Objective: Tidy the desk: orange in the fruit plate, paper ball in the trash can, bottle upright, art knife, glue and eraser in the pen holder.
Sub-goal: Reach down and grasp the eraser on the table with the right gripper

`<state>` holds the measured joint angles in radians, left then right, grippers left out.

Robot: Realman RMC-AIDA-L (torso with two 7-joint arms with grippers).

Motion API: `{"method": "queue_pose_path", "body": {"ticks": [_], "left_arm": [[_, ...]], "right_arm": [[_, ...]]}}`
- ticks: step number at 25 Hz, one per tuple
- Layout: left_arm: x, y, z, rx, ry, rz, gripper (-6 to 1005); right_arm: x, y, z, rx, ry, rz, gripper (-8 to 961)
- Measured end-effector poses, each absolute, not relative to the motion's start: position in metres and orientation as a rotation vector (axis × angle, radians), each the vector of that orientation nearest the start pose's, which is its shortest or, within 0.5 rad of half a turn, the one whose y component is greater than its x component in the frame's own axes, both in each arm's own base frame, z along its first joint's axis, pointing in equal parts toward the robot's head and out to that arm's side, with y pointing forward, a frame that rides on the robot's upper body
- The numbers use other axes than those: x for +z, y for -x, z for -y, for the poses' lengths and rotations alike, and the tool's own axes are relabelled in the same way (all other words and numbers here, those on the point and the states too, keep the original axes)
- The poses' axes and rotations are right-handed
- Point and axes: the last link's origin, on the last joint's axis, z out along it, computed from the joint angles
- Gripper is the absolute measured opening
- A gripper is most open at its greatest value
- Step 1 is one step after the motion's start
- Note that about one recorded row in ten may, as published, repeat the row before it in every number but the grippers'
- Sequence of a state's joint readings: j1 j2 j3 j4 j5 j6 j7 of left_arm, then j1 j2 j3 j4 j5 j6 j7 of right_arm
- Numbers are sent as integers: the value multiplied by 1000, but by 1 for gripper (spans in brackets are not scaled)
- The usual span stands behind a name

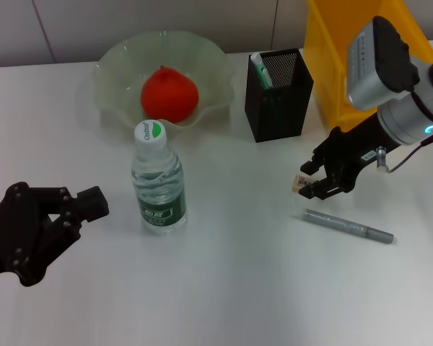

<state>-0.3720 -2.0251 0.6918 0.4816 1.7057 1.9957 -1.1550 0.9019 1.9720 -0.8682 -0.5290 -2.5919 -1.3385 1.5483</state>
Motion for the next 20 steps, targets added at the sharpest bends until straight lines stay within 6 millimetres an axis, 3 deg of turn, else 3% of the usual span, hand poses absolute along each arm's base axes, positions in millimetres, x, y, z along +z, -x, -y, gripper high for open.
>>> {"method": "queue_pose_path", "body": {"ticks": [20], "left_arm": [[30,269,-247,-1351,2655,438,29]], "right_arm": [[-6,-245,-407,-379,2913,-344,433]]}}
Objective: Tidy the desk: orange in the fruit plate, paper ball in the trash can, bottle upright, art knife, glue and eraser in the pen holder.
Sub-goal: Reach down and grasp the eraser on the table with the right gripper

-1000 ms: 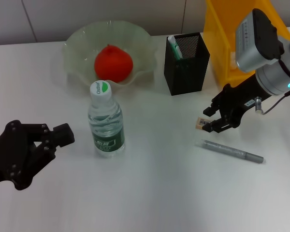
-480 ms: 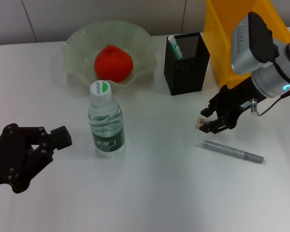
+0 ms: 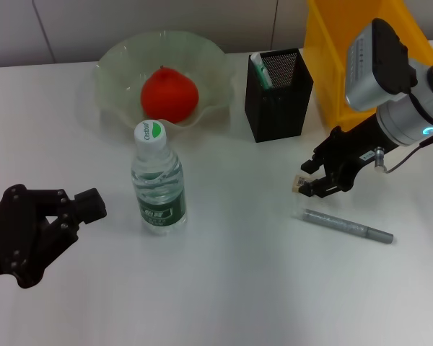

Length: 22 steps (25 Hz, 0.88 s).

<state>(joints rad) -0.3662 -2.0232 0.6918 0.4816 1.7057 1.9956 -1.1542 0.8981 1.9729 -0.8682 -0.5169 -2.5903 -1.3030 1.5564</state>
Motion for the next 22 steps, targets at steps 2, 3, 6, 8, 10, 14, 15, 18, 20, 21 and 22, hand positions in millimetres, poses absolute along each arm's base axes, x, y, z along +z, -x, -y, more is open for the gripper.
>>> {"method": "queue_pose_path", "body": {"ticks": [2,3,6,8,10,14,15,18,20,21,22], "left_arm": [[30,269,-247,-1350,2654,440,28],[30,270,-247,-1350,2653,440,28],[30,270,-246,-1349,2652,441,28],[30,270,-246,-1349,2652,442,28],[30,270,-246,-1349,2651,442,28],[30,270,-246,-1349,2651,443,28],[30,270,-246,-1349,2651,443,28],[30,271,-245,-1348,2651,444,28],[30,271,-245,-1347,2651,444,28],[30,271,-245,-1347,2651,444,28],[30,271,-245,-1347,2650,445,28]], "right_arm": [[-6,-245,-408,-379,2910,-345,430],[-7,-246,-407,-380,2911,-347,429],[-9,-246,-406,-385,2917,-353,424],[-11,-246,-405,-392,2922,-354,421],[-11,-247,-405,-393,2922,-354,418],[-13,-248,-404,-400,2927,-359,411],[-13,-248,-404,-400,2927,-359,410],[-13,-248,-405,-401,2918,-364,405],[-13,-248,-406,-401,2915,-366,402],[-13,-248,-406,-401,2914,-367,400],[-13,-248,-406,-401,2912,-368,399]]}}
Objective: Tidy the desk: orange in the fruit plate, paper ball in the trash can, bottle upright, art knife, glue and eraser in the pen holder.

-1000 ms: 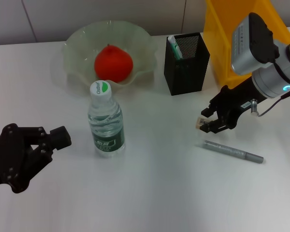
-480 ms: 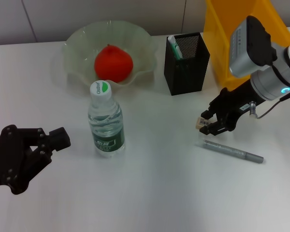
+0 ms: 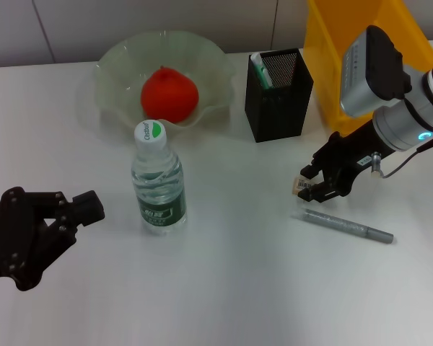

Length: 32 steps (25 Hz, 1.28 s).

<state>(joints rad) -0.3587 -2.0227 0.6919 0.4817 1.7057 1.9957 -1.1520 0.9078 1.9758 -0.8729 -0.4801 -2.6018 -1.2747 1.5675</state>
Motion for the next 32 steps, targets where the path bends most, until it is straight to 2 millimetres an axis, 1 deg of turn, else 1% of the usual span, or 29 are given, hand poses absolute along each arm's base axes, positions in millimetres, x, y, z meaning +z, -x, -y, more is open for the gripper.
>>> {"method": "queue_pose_path", "body": {"ticks": [23,29,32], "left_arm": [[30,274,-241,-1343,2642,447,27],[31,275,-241,-1341,2643,446,27],[31,275,-242,-1339,2643,445,27]], "right_arm": [[-15,-251,-406,-398,2893,-383,348],[-14,-251,-407,-395,2881,-403,244],[-13,-250,-408,-390,2869,-412,244]]}}
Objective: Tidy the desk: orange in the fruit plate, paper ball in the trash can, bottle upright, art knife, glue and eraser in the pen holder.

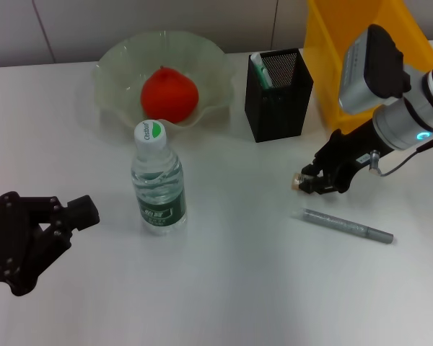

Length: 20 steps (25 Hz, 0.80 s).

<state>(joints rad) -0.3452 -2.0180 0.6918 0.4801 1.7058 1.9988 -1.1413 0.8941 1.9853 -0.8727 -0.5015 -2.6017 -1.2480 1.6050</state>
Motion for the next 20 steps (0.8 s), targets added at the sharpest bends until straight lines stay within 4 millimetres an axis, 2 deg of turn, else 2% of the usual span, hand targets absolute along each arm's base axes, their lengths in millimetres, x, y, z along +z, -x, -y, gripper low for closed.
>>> {"method": "queue_pose_path", "body": {"ticks": [7,11,12,13,14,20], "left_arm": [[33,276,-242,-1331,2645,444,28],[35,276,-244,-1329,2649,440,28],[35,275,-244,-1329,2650,437,28],[35,275,-244,-1329,2650,437,28],[36,275,-244,-1329,2650,435,28],[36,275,-244,-1332,2645,431,28]], "right_arm": [[-2,-234,-403,-337,2843,-403,245],[14,-215,-397,-305,2843,-369,246],[24,-205,-394,-285,2844,-358,246],[24,-205,-394,-285,2844,-358,246],[33,-195,-392,-264,2827,-330,246],[51,-174,-392,-230,2758,-244,247]]}}
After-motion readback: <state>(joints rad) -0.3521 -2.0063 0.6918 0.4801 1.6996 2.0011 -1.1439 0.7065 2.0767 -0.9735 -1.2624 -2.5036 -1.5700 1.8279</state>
